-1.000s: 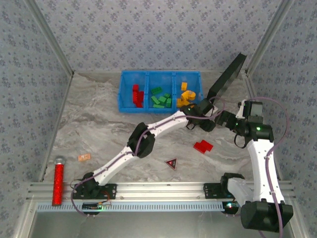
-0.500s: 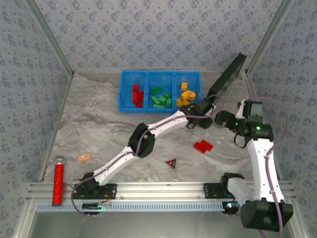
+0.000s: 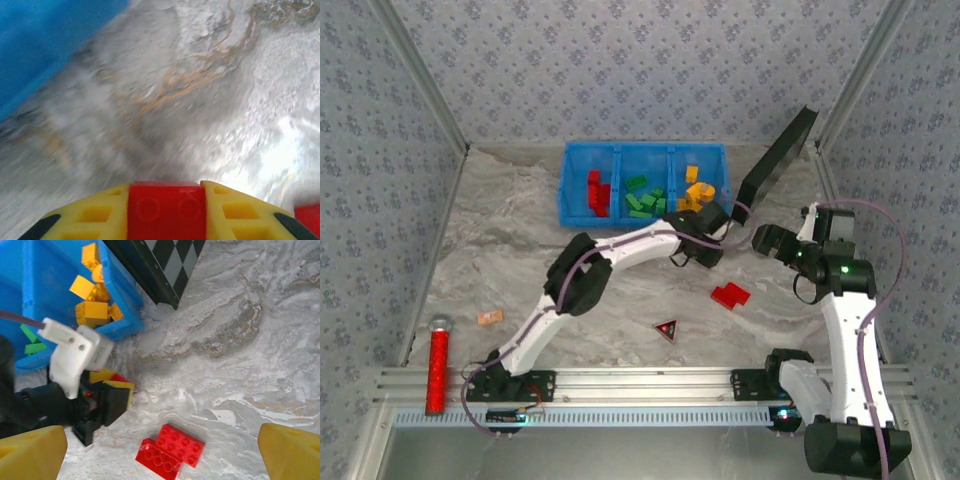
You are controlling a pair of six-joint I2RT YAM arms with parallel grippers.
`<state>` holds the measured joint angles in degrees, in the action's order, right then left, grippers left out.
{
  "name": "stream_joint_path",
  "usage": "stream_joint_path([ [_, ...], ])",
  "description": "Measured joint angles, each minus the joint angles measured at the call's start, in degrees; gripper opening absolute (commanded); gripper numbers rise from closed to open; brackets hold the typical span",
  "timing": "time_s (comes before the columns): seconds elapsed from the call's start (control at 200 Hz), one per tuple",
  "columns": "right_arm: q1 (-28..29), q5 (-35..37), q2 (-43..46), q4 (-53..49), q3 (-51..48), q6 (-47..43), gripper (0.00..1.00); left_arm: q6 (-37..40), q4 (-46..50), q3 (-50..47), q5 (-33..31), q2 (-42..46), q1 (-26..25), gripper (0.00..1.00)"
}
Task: Sort the legos into containers by color
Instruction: Pick up the lego from the middle-right of the table, then place the lego in the container.
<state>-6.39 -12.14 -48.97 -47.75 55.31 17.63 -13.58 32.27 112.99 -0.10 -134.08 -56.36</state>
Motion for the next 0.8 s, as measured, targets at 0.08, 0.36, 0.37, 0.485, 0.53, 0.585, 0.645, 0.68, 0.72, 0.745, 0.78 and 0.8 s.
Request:
stream_joint_path([
  [0.08, 0.00, -0.83, 0.37, 0.63, 0.00, 0.02, 1.00, 0.22, -0.22, -4.28, -0.81, 5.66, 1.84, 0.31],
  [0.36, 0.44, -3.17, -2.25, 3.26, -1.53, 1.01, 1.00, 1.14, -3.28, -12.63, -5.53, 22.93, 14.36, 0.33],
  [0.37, 0.46, -3.21, -2.32, 3.28, -1.57, 1.03, 1.00, 1.16, -3.48, -12.92, -5.75, 23.30, 14.95, 0.33],
  [0.485, 0.96, -3.56, -2.80, 3.52, -1.81, 1.05, 1.00, 1.33, -4.87, -14.78, -7.17, 25.27, 21.20, 0.34],
  [0.53, 1.14, -3.80, -2.99, 3.67, -1.81, 1.05, 1.00, 1.33, -5.33, -14.97, -7.56, 25.03, 23.63, 0.34],
  [0.585, 1.36, -4.22, -3.37, 3.85, -1.81, 1.03, 1.00, 1.33, -5.42, -14.91, -8.35, 24.33, 25.86, 0.34],
  [0.645, 1.62, -4.57, -3.89, 3.87, -1.81, 1.03, 1.00, 1.38, -5.03, -13.77, -9.20, 22.64, 27.82, 0.33],
  [0.68, 1.77, -4.83, -4.24, 3.87, -1.81, 1.03, 1.00, 1.51, -4.79, -12.46, -9.84, 21.05, 28.76, 0.33],
  [0.72, 1.95, -5.16, -4.63, 3.87, -1.81, 1.01, 1.00, 1.55, -4.11, -10.51, -10.51, 18.97, 29.59, 0.33],
  [0.745, 2.05, -5.31, -4.90, 3.85, -1.81, 1.01, 1.00, 1.55, -3.82, -9.31, -10.88, 17.59, 30.05, 0.33],
  [0.78, 2.21, -5.53, -5.29, 3.87, -1.81, 1.01, 1.00, 1.55, -3.72, -7.98, -11.32, 15.78, 30.64, 0.33],
  [0.8, 2.27, -5.62, -5.46, 3.87, -1.81, 1.01, 1.00, 1.55, -3.63, -7.43, -11.52, 14.88, 30.95, 0.33],
])
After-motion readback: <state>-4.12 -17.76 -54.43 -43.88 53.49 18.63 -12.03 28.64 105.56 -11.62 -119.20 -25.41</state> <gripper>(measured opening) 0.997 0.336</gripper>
